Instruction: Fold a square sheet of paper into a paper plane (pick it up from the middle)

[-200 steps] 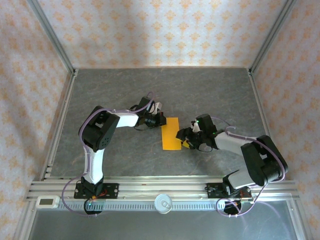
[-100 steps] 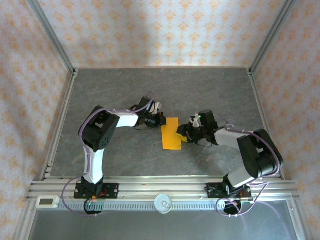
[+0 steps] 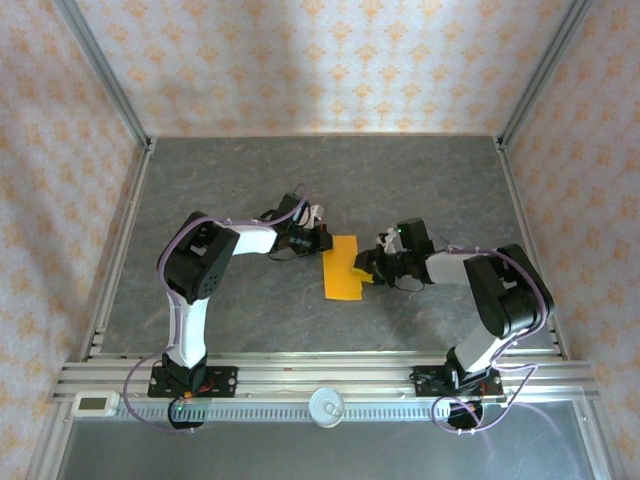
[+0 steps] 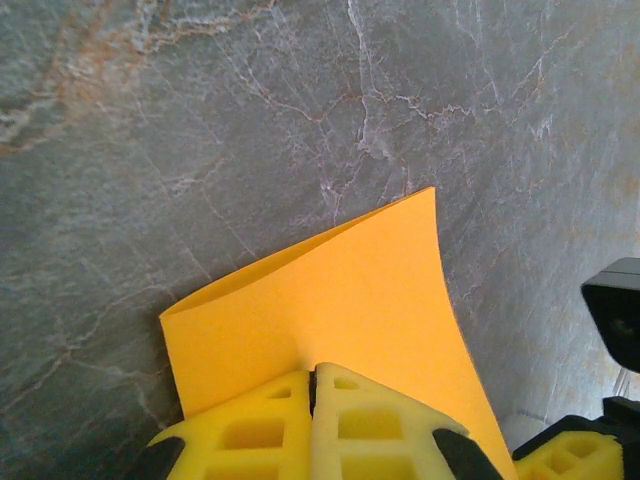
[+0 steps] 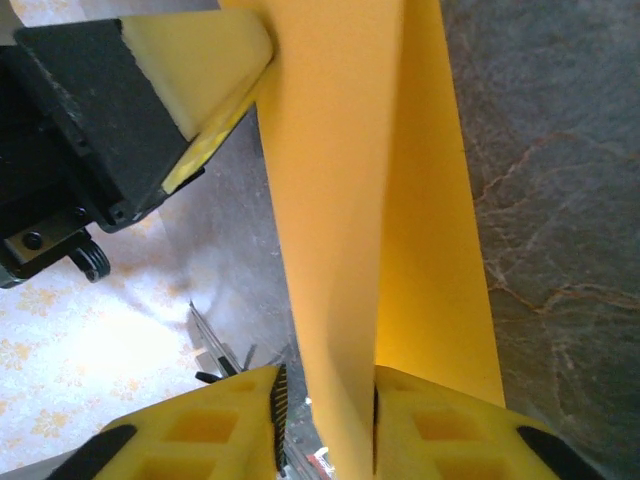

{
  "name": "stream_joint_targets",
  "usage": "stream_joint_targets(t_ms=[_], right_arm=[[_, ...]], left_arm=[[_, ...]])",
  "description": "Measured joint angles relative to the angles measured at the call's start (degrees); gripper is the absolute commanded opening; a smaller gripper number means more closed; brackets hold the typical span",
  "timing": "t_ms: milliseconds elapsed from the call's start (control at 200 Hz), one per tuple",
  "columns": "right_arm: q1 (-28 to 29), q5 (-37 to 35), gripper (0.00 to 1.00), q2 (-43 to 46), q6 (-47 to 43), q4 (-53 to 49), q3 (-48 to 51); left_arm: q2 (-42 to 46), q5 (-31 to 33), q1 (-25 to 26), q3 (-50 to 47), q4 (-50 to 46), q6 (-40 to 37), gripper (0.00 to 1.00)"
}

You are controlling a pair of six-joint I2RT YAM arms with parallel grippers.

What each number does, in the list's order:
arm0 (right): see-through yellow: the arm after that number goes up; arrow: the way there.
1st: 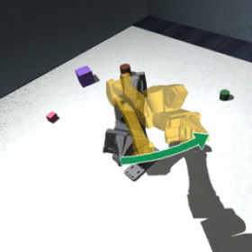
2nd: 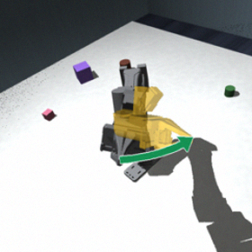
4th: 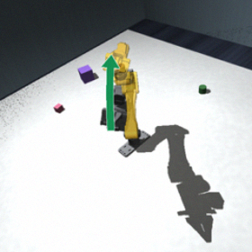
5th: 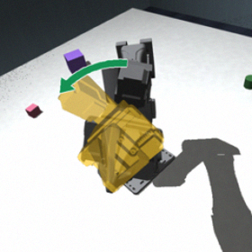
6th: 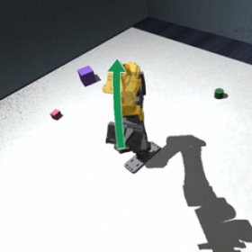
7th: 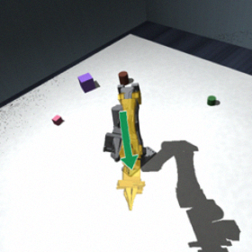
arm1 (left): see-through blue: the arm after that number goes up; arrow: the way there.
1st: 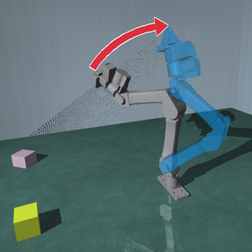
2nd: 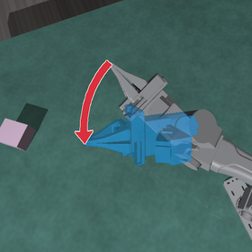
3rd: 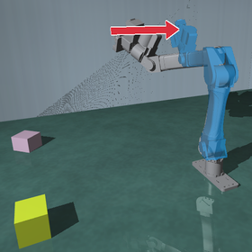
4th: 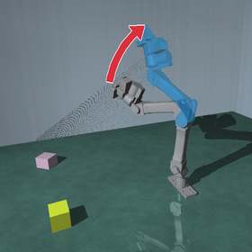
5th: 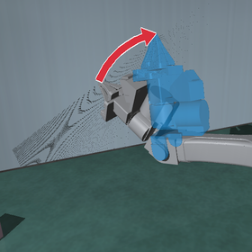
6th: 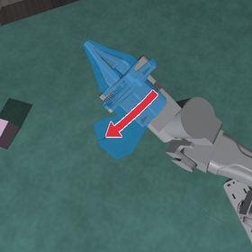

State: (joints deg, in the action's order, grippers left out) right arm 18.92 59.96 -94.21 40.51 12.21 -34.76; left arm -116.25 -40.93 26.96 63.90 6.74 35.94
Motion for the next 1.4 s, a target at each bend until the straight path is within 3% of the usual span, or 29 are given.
stream_joint_targets(t_ms=[285,450,606,876,991,1396], right_arm=[[-0.13,0.09,0.15,-2.97,-1.18,0.09,-0.98],[-0.28,-0.44,0.1,-2.99,-1.29,0.28,-0.98],[-0.28,-2.89,0.09,-2.97,1.2,2.8,-0.52],[0.04,-5.49,0.23,-1.75,6.6,8.81,0.94],[-0.02,-5.51,0.26,-1.51,5.92,8.9,0.87],[-0.39,-3.63,0.22,-3.26,1.2,4.76,-4.24]], left_arm=[[0.2,0.0,0.0,0.0,-0.04,0.0,0.05],[2.23,0.57,0.0,-0.7,-0.48,0.0,0.32],[10.75,2.43,0.0,-2.38,-0.92,-0.98,0.59],[27.65,7.65,0.0,-10.32,4.15,-2.95,0.83],[32.44,10.36,-0.15,-15.02,5.62,-3.67,0.98],[49.42,21.33,-3.04,-28.81,10.56,-3.89,0.99]])
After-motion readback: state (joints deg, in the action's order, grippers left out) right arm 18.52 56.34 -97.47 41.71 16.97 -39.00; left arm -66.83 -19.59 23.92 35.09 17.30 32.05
